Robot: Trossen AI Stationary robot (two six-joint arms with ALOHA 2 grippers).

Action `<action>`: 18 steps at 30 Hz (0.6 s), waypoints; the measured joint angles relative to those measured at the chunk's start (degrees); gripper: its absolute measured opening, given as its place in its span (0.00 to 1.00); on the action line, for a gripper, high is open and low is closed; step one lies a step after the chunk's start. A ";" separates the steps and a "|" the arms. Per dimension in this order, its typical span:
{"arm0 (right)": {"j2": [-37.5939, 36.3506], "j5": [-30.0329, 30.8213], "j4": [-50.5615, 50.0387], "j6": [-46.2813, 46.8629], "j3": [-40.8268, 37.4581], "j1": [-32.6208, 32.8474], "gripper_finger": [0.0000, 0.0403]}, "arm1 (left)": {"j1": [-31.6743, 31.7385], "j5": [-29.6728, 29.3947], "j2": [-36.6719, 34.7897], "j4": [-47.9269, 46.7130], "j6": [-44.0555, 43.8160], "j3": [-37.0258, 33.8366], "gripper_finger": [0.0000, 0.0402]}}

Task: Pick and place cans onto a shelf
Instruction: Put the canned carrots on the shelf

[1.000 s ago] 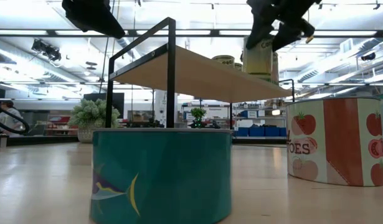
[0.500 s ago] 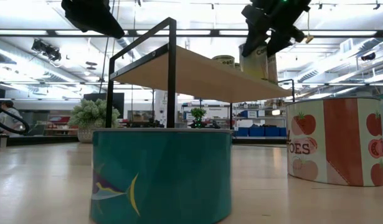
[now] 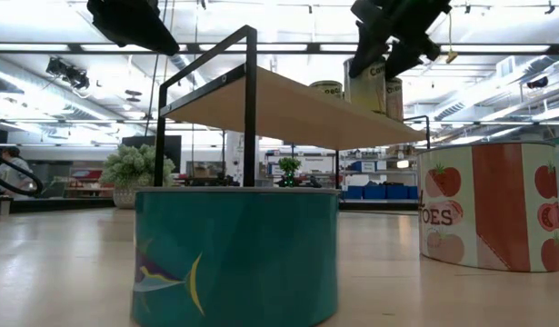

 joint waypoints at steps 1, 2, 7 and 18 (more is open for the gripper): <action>0.00 0.00 0.00 -0.22 0.00 0.00 0.78 | 0.01 0.00 0.00 0.00 0.03 0.00 0.73; 0.00 0.00 0.00 -0.39 0.00 -0.02 0.78 | 0.02 -0.02 0.00 0.00 0.03 0.00 0.73; 0.00 -1.59 0.00 -1.58 0.00 -0.39 0.79 | 0.04 0.00 0.00 0.00 0.05 0.00 0.73; 0.97 -3.12 -0.06 -2.73 0.07 -0.44 0.91 | 0.07 -0.01 0.00 0.02 0.01 0.00 0.73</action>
